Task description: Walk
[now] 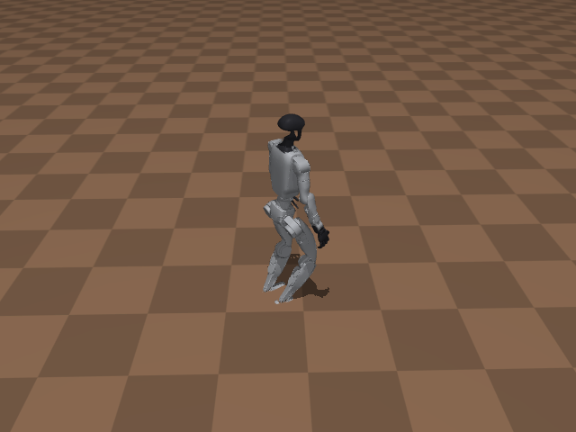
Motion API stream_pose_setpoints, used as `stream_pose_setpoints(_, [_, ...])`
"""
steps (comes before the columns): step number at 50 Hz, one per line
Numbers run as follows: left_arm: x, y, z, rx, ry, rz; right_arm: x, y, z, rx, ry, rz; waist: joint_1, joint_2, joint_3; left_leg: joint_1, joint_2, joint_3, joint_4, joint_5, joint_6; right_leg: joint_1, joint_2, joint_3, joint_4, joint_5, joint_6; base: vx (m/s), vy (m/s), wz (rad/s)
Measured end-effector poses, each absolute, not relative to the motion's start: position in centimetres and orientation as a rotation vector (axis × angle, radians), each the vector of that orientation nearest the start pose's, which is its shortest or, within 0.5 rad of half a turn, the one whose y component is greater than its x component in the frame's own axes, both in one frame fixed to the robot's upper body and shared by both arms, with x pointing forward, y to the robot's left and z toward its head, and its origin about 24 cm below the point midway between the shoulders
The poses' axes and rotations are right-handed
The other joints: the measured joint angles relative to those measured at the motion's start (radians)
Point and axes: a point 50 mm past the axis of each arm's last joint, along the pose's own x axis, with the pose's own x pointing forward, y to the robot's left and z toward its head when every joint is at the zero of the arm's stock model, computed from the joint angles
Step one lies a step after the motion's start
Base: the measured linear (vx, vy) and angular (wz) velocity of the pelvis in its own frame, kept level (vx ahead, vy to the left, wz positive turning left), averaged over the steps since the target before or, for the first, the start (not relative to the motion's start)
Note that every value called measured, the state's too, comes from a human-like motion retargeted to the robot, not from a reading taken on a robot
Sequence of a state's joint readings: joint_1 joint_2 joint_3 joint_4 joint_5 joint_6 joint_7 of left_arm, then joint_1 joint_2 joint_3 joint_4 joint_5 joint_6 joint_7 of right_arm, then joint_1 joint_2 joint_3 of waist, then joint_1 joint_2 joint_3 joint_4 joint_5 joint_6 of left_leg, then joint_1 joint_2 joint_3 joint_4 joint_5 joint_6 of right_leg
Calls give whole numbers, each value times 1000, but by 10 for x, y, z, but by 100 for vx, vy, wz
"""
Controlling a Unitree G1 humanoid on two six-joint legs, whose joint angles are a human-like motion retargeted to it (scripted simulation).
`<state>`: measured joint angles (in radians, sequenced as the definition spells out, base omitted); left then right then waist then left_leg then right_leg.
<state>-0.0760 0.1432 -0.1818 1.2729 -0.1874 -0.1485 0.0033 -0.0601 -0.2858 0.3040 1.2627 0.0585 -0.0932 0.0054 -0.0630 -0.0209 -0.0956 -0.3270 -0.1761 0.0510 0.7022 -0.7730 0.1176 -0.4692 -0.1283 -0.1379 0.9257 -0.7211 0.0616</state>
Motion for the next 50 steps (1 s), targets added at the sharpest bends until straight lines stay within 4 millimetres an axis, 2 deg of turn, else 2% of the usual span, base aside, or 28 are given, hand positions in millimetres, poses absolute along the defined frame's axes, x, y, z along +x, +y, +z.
stream_pose_setpoints(4, [124,192,-159,81,1045,58,116,-236,-154,-386,1121,62,-13,1,0,4,-4,10,-32,7,-2,-20,-3,10,2,10,8,-1,1,-4])
stream_pose_setpoints(12, [132,195,-155,89,1005,83,100,-229,-159,-348,1156,63,-51,2,13,-7,-7,45,-46,9,-10,-75,-13,37,47,33,33,-5,4,-20])
stream_pose_setpoints(20, [143,200,-151,119,968,101,101,-231,-159,-333,1145,28,-88,12,12,-5,-1,74,-129,37,-15,-132,-5,50,39,73,57,-1,1,-20])
stream_pose_setpoints(25, [135,204,-153,126,989,128,98,-230,-159,-318,1143,5,-104,1,27,-13,7,105,-90,25,-25,-162,-41,38,89,63,52,1,-4,-20])
stream_pose_setpoints(30, [130,217,-153,137,1006,178,95,-225,-161,-287,1136,-11,-105,-7,18,20,15,111,-155,33,-26,-158,-66,-5,68,55,28,7,-9,-21])
stream_pose_setpoints(35, [121,223,-155,124,1032,224,78,-231,-163,-288,1170,-44,-101,-34,28,10,32,128,-52,1,-32,-140,-87,-15,102,28,13,9,-13,-17])
stream_pose_setpoints(37, [123,226,-154,107,1032,251,80,-229,-163,-286,1160,-41,-87,-21,31,-8,64,104,13,-18,-35,-105,-46,-36,55,29,-2,12,-15,-36])
stream_pose_setpoints(40, [112,226,-157,75,1060,295,74,-224,-165,-285,1169,-25,-52,-14,54,-62,96,48,256,-71,-43,-90,-2,-37,98,5,-22,8,-13,-63])
stream_pose_setpoints(42, [111,231,-156,59,1063,325,79,-224,-164,-291,1161,-13,5,79,90,-111,275,41,494,-54,-87,-19,148,-88,12,29,-57,15,-9,-83])
stream_pose_setpoints(43, [108,232,-157,55,1072,336,77,-224,-164,-296,1166,-9,16,88,99,-114,326,67,587,13,-99,-12,162,-94,31,14,-64,17,-8,-48])
stream_pose_setpoints(45, [108,234,-157,40,1079,351,81,-226,-163,-310,1163,-5,61,133,124,-163,426,42,738,70,-108,43,252,-106,-44,37,-82,16,-9,-47])
stream_pose_setpoints(47, [106,231,-158,32,1090,350,83,-229,-163,-322,1166,-11,95,146,135,-220,450,16,813,76,-93,74,284,-103,-76,46,-83,17,-7,-35])
stream_pose_setpoints(50, [104,226,-160,20,1103,344,85,-233,-162,-337,1165,-26,130,136,137,-301,426,-2,809,46,-68,106,286,-90,-105,52,-70,21,-4,-16])
